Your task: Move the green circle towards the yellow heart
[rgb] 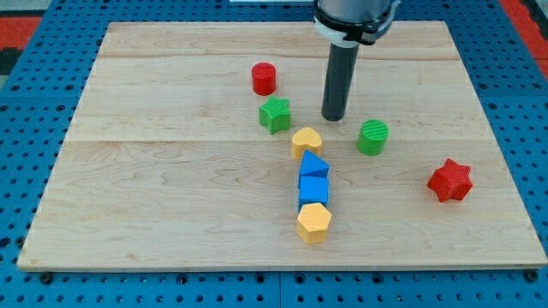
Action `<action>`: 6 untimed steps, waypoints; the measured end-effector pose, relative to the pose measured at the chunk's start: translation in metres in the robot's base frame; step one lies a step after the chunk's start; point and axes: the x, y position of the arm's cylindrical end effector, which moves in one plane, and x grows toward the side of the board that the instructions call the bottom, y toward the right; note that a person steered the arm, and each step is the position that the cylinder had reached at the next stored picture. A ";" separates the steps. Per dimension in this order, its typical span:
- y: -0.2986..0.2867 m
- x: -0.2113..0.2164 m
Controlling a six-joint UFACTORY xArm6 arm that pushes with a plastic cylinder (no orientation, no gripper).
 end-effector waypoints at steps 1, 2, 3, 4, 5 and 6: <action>-0.044 0.000; -0.056 -0.003; -0.088 -0.004; -0.004 -0.016; 0.098 -0.012; 0.087 0.062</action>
